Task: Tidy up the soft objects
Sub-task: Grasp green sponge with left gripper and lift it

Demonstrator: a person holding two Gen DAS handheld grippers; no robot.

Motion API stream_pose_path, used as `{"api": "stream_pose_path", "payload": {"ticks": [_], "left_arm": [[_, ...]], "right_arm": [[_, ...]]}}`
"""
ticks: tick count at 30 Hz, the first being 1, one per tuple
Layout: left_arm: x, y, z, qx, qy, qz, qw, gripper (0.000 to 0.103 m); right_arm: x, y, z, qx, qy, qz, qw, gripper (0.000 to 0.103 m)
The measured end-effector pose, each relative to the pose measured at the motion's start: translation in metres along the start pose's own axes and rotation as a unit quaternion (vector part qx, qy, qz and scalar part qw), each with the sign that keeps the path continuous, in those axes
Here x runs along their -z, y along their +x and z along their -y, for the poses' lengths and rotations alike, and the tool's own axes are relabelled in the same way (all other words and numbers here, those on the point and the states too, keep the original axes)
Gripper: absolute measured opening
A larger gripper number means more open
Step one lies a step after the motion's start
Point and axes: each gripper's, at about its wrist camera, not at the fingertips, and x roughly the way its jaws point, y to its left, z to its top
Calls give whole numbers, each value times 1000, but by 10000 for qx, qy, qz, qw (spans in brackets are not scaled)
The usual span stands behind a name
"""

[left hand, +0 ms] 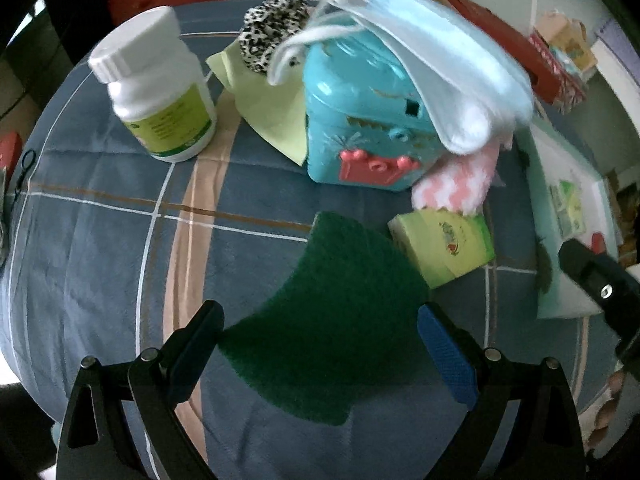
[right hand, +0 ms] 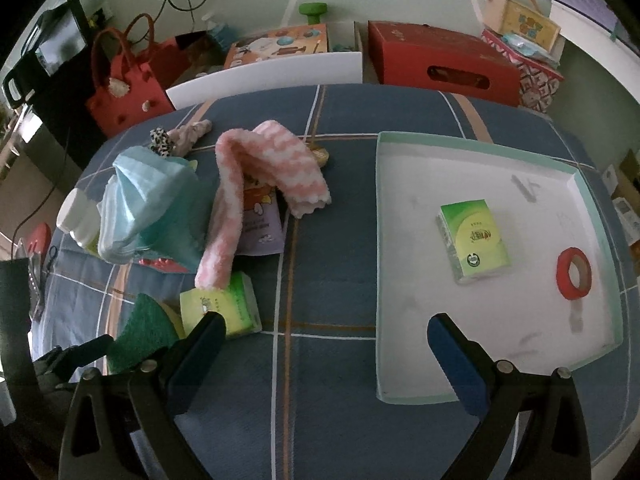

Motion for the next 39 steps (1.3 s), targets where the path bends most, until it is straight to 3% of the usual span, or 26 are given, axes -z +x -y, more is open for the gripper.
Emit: {"api": "stream_pose_path", "payload": {"ticks": [6,16,24,31,39], "left_arm": [[1,18,16,-291,223,-215,9991,97],[-4,20,8,-147,-64,-324,9993,97],[-9,4,-19,-161,-488,-29,9987,84],[-14,-16,-43,-46,-975,299,9948,84],[-11,-22,-84,138,-1645,309,9858,84]], "right_arm": [[1,0,0,33,12,26,10000,102],[2,1,-2,72,-49,5,10000,102],[3,4,-6,128,-109,-21,9999,102],[6,7,-20,170,-346,-28,9993,102],[12,22,-57,51,-990,-149,9950,102]]}}
